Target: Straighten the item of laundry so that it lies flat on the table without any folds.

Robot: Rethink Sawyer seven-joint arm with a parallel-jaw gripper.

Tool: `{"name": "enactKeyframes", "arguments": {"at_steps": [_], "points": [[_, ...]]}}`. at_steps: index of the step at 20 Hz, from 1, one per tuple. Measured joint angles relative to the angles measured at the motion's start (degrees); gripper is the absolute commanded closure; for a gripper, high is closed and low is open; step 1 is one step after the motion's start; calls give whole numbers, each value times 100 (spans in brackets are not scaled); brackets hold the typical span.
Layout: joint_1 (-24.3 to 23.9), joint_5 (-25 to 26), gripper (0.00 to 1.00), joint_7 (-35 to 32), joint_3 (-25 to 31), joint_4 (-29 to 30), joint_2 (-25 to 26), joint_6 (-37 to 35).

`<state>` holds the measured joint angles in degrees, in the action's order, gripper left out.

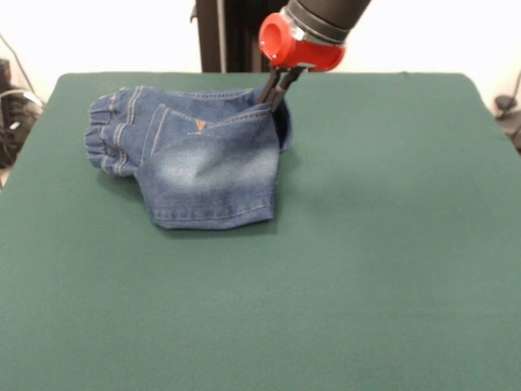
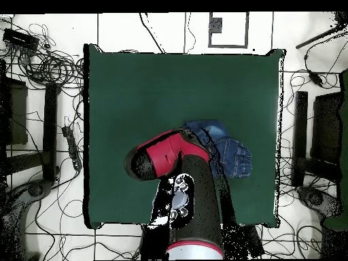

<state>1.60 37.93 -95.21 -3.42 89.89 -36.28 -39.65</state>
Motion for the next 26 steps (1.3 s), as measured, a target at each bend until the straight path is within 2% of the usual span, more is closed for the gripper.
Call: {"name": "enactKeyframes", "arguments": {"at_steps": [14, 26], "points": [[124, 159, 100, 0, -5, -15, 35, -41], [132, -7, 100, 0, -5, -164, 134, -264]]}}
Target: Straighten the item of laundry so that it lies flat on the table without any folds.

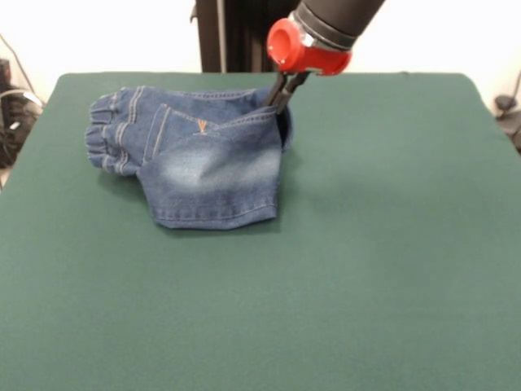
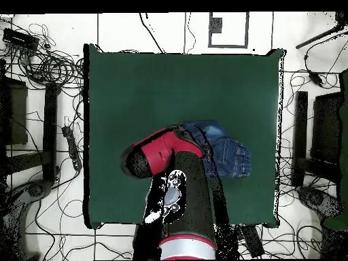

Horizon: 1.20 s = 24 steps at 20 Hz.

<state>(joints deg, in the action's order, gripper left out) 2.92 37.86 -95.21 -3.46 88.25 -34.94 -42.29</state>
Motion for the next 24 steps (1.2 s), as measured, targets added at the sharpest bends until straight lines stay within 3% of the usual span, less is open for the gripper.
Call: {"name": "enactKeyframes", "arguments": {"at_steps": [5, 15, 24], "points": [[42, -180, 100, 0, 0, -94, 6, -161], [213, -1005, 100, 0, -6, -116, 34, -165], [448, -1387, 100, 0, -107, -139, 307, -164]]}}
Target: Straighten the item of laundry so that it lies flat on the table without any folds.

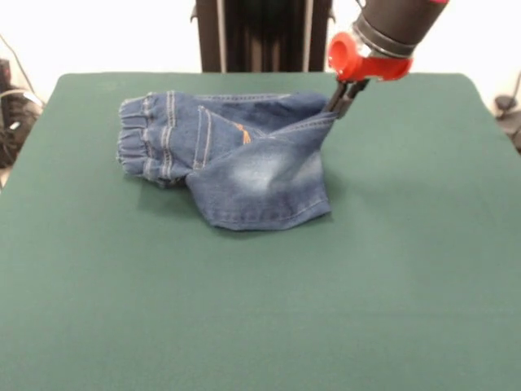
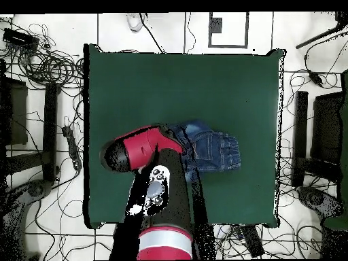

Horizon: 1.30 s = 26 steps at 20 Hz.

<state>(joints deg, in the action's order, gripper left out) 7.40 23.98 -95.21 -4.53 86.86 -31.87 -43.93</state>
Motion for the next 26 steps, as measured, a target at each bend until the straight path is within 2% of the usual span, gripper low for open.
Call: {"name": "enactKeyframes", "arguments": {"at_steps": [13, 26], "points": [[309, -322, 100, 0, -326, -71, 232, 0], [879, -627, 100, -9, -812, -463, 556, -47]]}}
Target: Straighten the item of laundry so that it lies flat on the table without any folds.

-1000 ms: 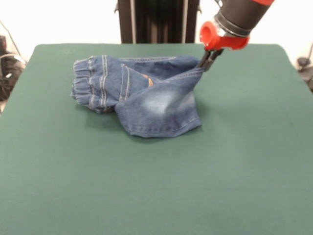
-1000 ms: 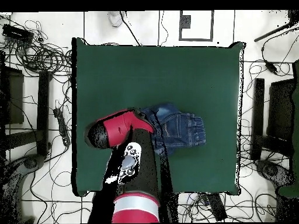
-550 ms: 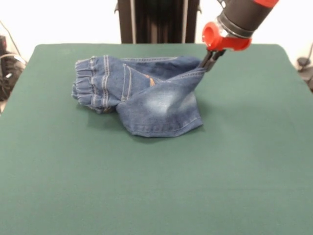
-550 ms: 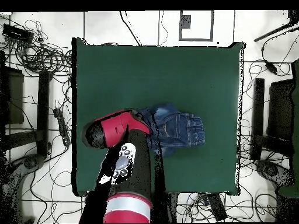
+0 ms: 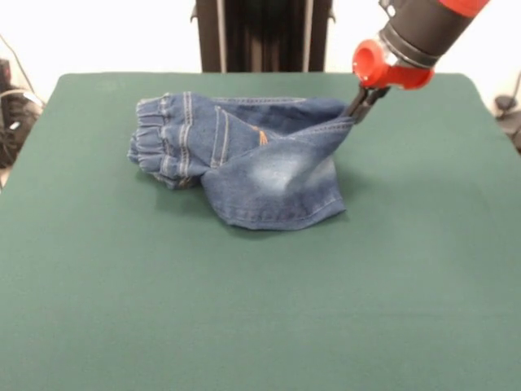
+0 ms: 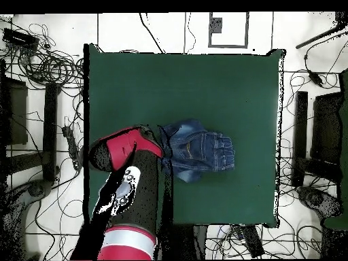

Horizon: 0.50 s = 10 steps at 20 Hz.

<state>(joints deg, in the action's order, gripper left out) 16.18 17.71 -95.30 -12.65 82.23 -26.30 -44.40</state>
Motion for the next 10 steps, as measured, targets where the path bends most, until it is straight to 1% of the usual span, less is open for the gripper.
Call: {"name": "enactKeyframes", "arguments": {"at_steps": [6, 10], "points": [[252, -275, 100, -13, -206, -347, 248, -341], [338, -437, 100, -36, -266, -535, 370, -508]]}}
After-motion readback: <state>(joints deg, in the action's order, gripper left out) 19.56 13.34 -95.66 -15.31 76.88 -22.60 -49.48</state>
